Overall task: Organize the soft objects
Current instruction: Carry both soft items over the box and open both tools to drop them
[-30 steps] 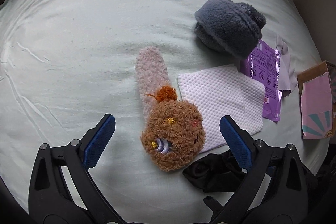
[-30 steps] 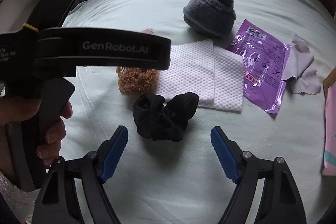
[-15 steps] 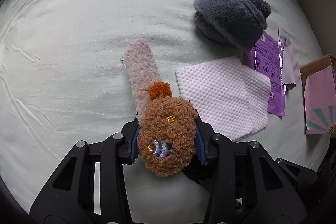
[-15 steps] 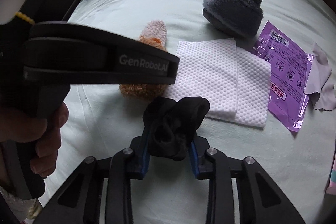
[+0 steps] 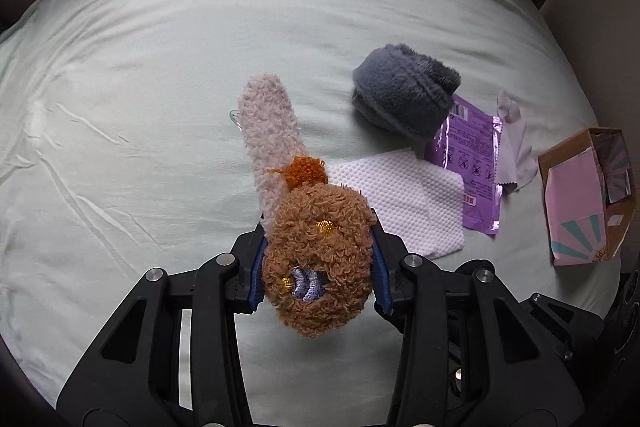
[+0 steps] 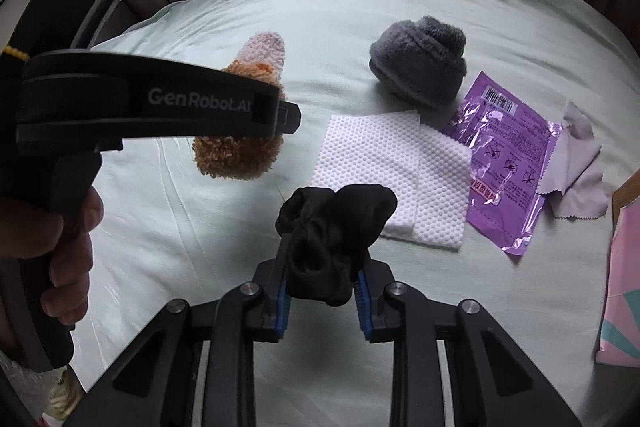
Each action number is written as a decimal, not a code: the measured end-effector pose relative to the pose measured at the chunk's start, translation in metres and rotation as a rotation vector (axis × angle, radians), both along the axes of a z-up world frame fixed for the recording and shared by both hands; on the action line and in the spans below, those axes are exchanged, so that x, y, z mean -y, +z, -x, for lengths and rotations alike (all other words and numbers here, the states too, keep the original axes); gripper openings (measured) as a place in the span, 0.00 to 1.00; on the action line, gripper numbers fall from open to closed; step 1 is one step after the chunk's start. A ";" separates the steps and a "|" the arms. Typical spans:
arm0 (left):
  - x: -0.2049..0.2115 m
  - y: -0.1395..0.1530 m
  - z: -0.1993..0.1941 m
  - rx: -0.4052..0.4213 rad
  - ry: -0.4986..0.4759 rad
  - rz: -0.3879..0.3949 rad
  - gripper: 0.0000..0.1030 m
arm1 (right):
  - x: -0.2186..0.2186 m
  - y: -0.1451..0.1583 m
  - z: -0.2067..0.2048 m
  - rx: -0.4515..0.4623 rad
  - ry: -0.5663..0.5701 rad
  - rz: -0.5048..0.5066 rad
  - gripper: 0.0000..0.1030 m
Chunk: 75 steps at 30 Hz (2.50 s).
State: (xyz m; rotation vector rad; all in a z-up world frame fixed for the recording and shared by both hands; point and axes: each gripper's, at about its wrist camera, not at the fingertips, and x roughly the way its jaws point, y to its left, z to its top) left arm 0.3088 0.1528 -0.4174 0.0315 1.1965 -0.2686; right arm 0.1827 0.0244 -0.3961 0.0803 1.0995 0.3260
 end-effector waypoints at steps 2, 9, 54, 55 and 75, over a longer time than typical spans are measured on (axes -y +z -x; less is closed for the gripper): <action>-0.002 0.020 0.006 0.022 0.002 0.002 0.37 | 0.004 0.020 0.006 0.025 -0.005 0.003 0.24; -0.009 0.112 0.040 0.105 0.027 0.004 0.37 | 0.024 0.101 0.024 0.112 -0.026 0.023 0.24; 0.429 0.138 0.137 0.005 -0.157 0.011 0.37 | 0.445 0.178 0.072 0.043 -0.281 0.111 0.24; 0.439 0.128 0.135 -0.011 -0.161 0.001 0.37 | 0.452 0.169 0.067 0.025 -0.281 0.109 0.24; 0.483 0.028 0.107 -0.141 -0.238 -0.198 1.00 | 0.513 0.064 -0.004 -0.182 -0.317 -0.022 1.00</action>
